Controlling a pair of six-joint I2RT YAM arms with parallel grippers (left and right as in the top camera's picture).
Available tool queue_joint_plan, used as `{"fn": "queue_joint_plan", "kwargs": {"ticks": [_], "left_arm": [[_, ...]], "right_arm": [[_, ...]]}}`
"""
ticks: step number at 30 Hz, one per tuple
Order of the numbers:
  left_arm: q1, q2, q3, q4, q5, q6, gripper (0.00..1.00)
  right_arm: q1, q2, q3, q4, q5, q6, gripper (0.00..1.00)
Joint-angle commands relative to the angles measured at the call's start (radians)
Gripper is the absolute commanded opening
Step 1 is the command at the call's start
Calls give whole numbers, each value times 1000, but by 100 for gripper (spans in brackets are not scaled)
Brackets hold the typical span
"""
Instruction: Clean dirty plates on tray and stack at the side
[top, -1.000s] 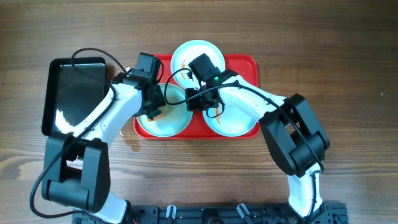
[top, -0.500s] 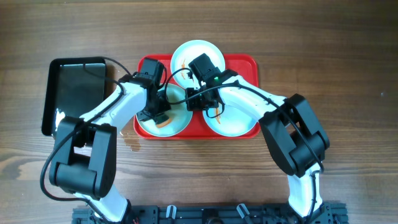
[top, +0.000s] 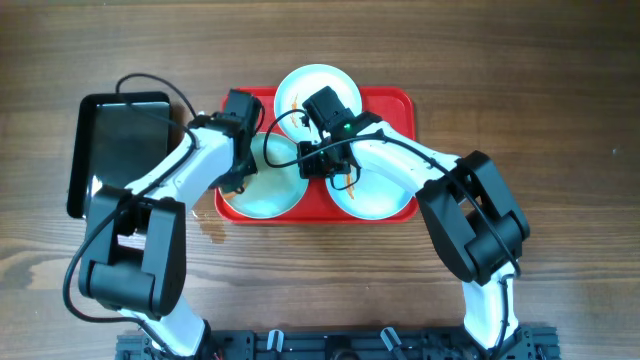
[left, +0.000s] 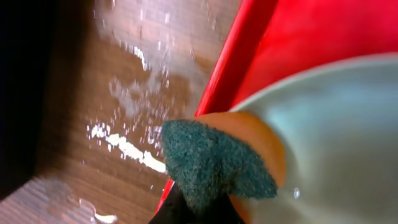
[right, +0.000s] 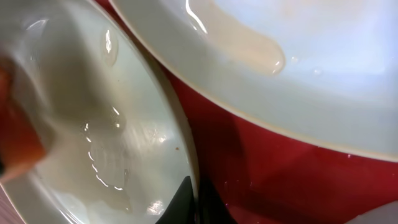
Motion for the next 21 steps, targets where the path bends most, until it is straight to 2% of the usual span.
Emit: {"fn": "queue_joint_plan", "kwargs": {"ticks": [1, 5, 8, 21], "left_arm": [[13, 13, 34, 60, 123, -14, 4], [9, 13, 34, 136, 381, -13, 4], [0, 15, 33, 166, 480, -11, 4], [-76, 19, 31, 188, 496, -11, 4]], "right_arm": [[-5, 26, -6, -2, 7, 3, 4], [-5, 26, -6, -3, 6, 3, 4], [-5, 26, -6, -4, 6, 3, 4], [-5, 26, -6, -3, 7, 19, 4]]}}
